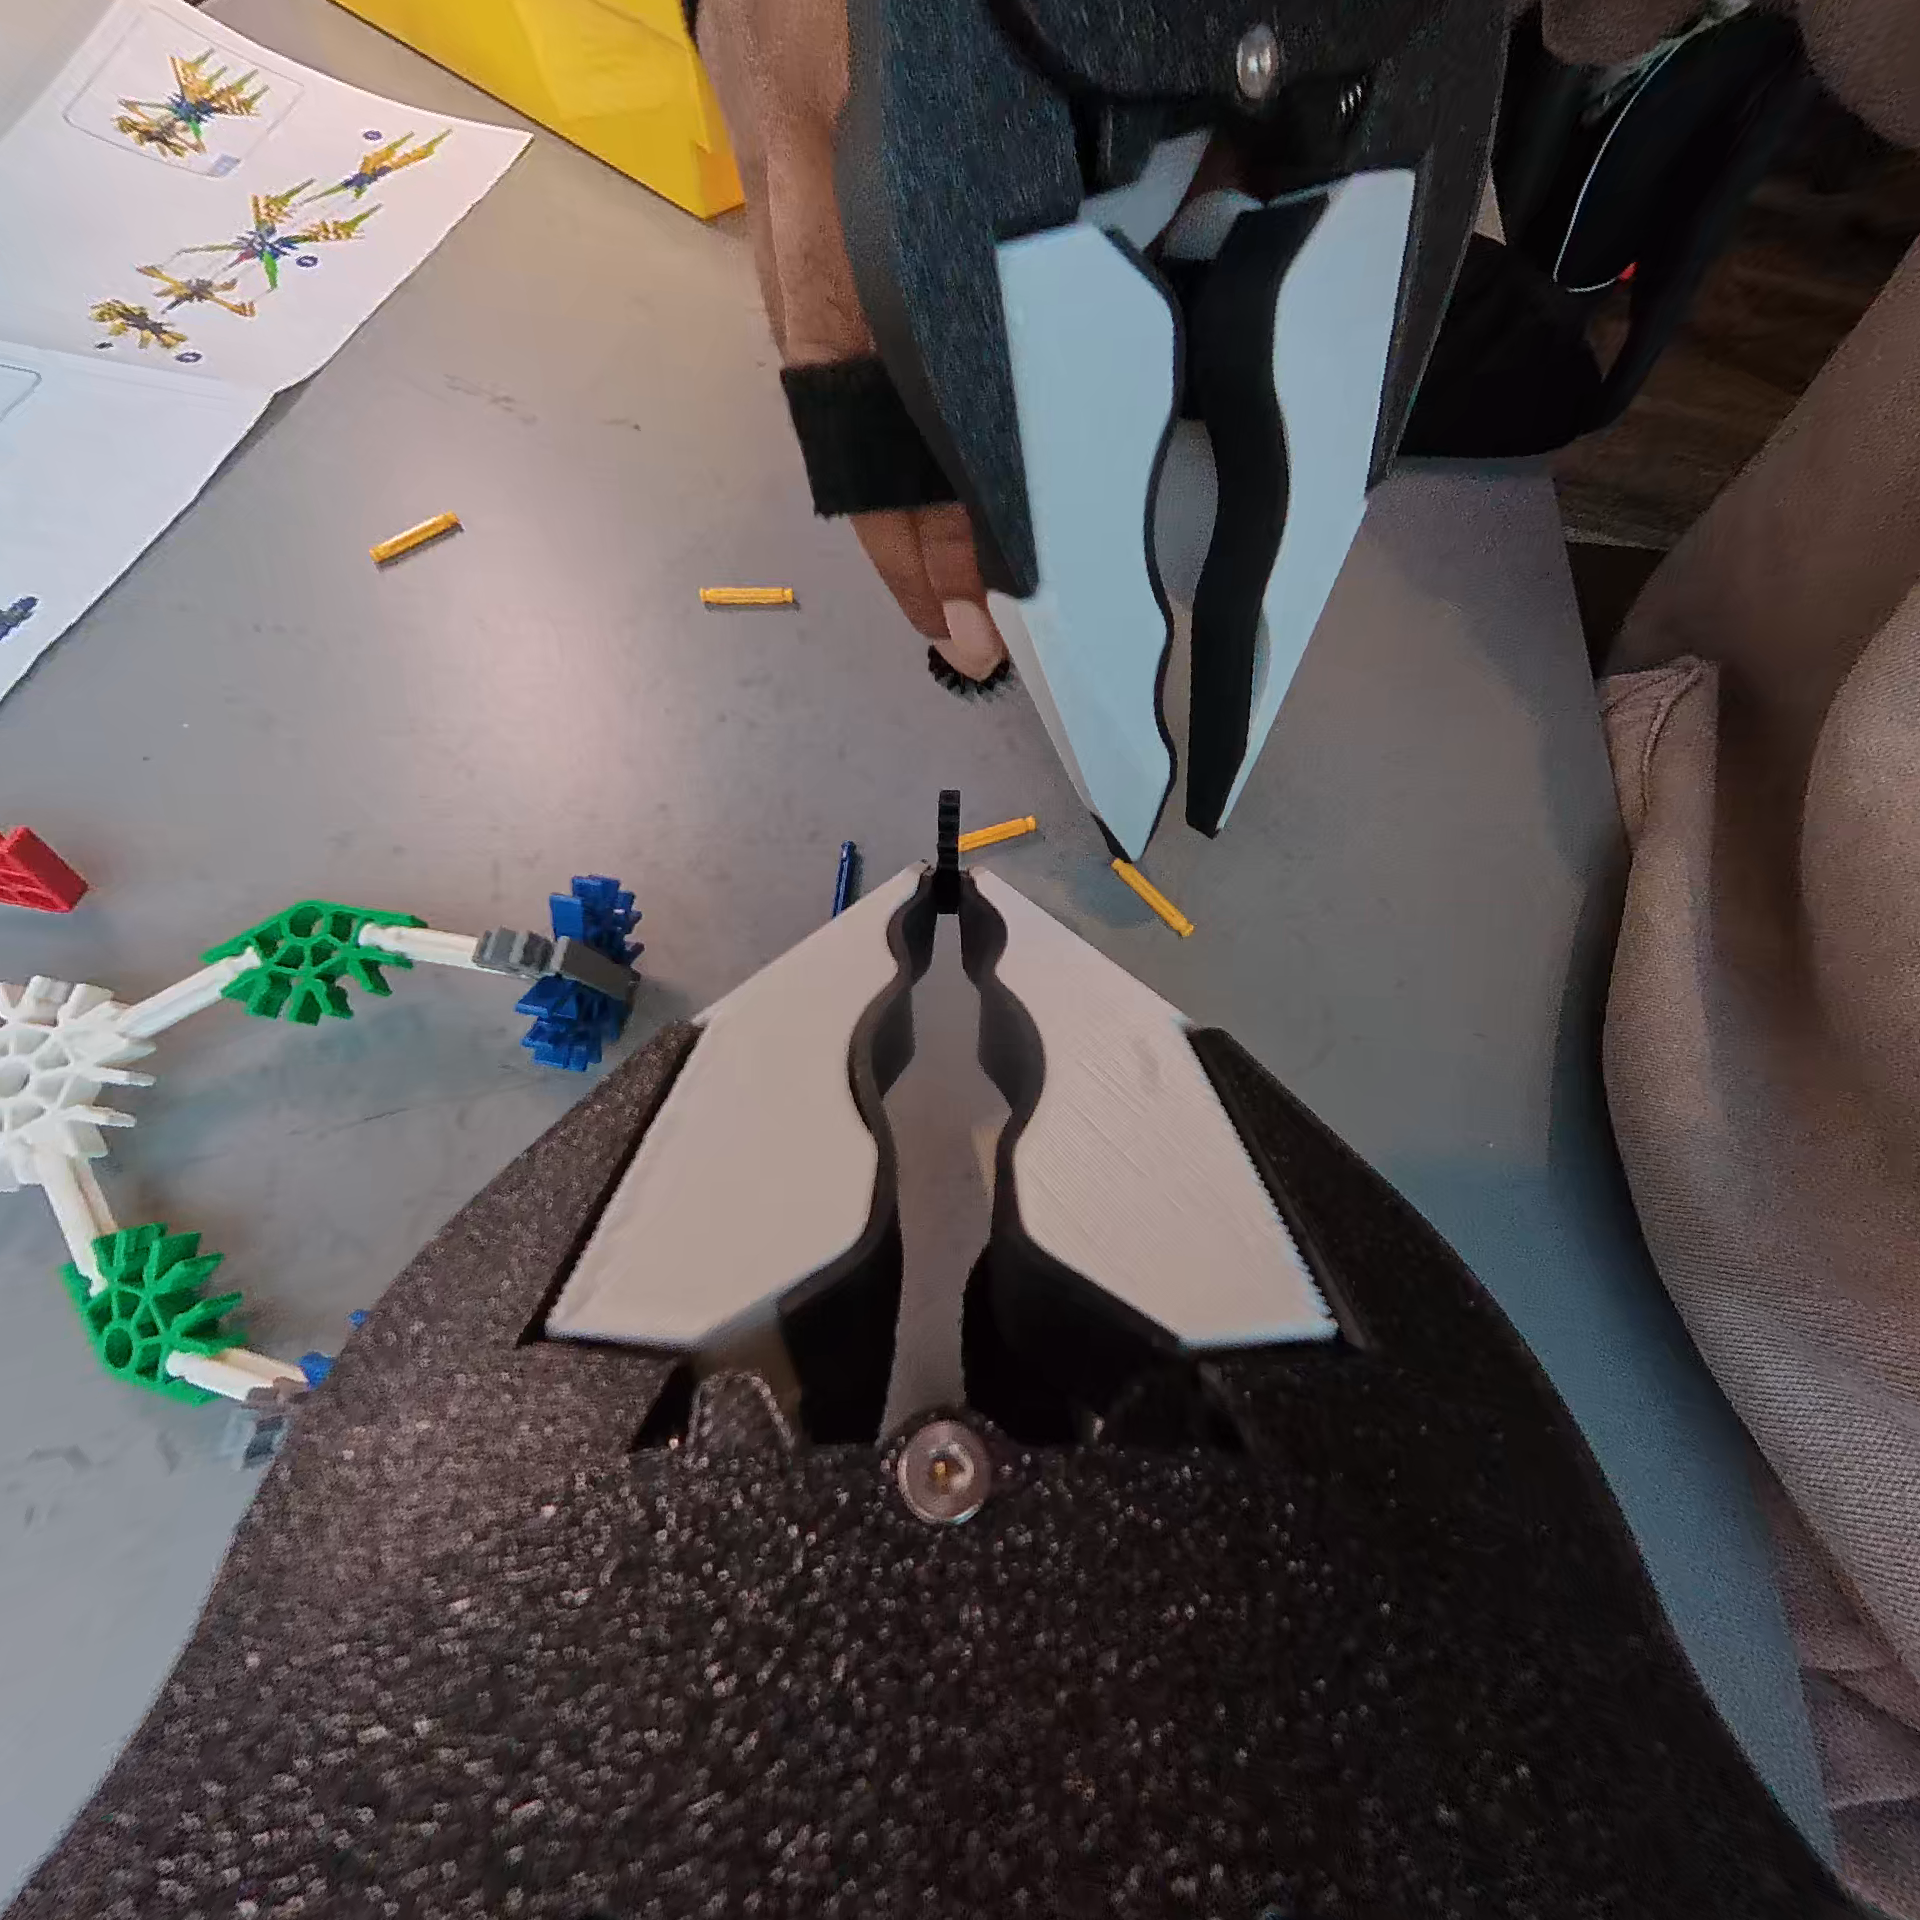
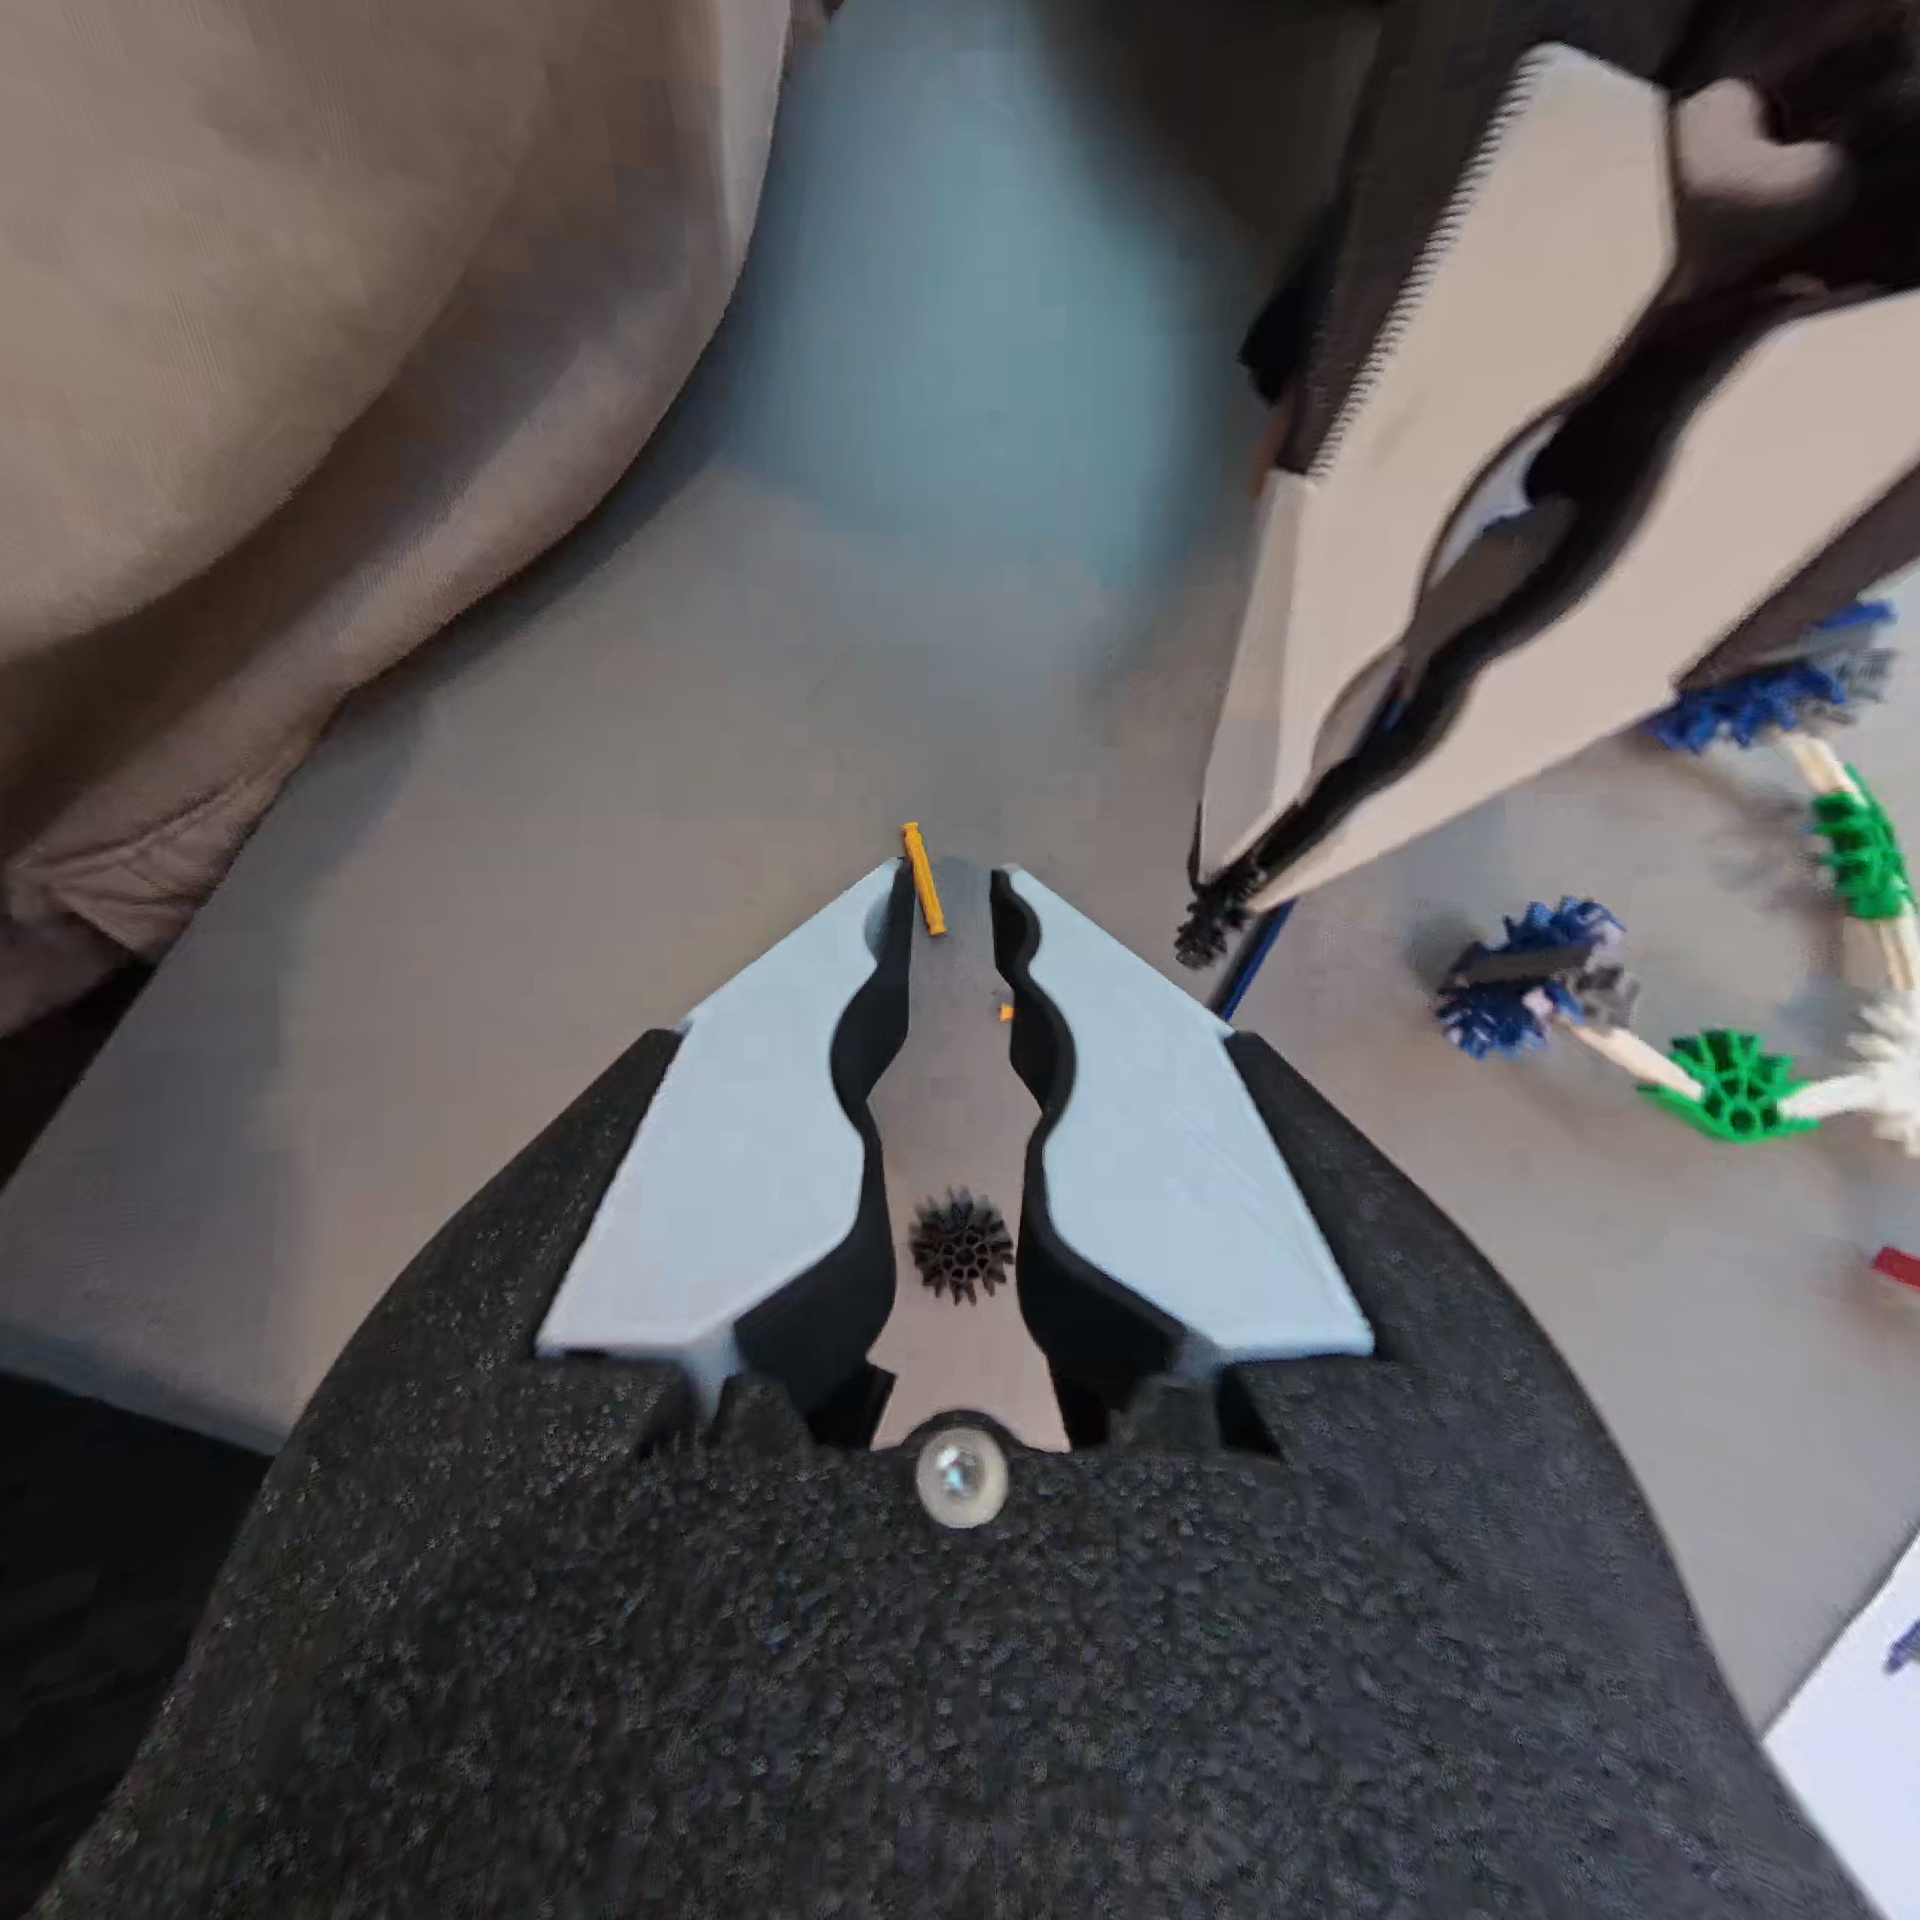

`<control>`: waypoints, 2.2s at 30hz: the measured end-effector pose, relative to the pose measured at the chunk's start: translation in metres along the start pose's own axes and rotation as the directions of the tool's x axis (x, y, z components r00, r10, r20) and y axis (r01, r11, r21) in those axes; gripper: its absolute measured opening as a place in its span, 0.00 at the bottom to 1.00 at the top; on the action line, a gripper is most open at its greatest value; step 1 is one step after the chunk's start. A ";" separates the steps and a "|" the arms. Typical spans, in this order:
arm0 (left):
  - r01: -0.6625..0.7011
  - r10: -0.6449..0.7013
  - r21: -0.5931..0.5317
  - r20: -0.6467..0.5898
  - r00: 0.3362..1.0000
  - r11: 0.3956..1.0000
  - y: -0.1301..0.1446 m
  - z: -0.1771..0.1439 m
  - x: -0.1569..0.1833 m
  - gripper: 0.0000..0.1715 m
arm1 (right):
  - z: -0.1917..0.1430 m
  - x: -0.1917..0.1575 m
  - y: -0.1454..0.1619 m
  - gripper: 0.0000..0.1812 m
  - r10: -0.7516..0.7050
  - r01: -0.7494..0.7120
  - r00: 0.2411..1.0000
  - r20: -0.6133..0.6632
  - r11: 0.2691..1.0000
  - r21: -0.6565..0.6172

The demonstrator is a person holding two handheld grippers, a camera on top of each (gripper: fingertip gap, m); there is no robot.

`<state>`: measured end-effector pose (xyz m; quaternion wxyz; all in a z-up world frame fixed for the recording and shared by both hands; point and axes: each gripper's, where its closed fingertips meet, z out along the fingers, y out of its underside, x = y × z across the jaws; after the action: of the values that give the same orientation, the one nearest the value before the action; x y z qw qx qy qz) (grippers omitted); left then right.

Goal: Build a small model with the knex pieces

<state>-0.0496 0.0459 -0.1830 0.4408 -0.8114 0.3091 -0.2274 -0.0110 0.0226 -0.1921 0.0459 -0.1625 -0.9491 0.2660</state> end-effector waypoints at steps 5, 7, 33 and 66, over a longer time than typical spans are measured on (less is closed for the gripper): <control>0.011 -0.010 0.004 -0.020 1.000 1.000 0.000 0.003 0.002 0.01 | -0.017 0.001 0.013 0.07 0.261 -0.237 0.951 -0.163 0.959 0.155; 0.015 -0.015 0.001 -0.030 0.999 1.000 0.001 0.006 0.003 0.01 | -0.016 -0.001 0.022 0.07 0.380 -0.347 0.901 -0.209 0.921 0.180; -0.110 0.081 -0.167 -0.170 0.982 0.980 0.029 0.017 0.040 0.01 | 0.024 -0.003 0.011 0.12 0.686 -0.642 0.682 -0.253 0.727 0.241; -0.111 0.077 -0.165 -0.200 0.977 0.980 0.023 0.023 0.053 0.01 | 0.012 -0.010 0.007 0.01 0.602 -0.517 0.733 -0.317 0.796 0.315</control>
<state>-0.0045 0.0128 -0.2095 0.3462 -0.8054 0.4075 -0.2557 -0.0020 0.0193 -0.2057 0.1735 -0.4871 -0.7919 0.3248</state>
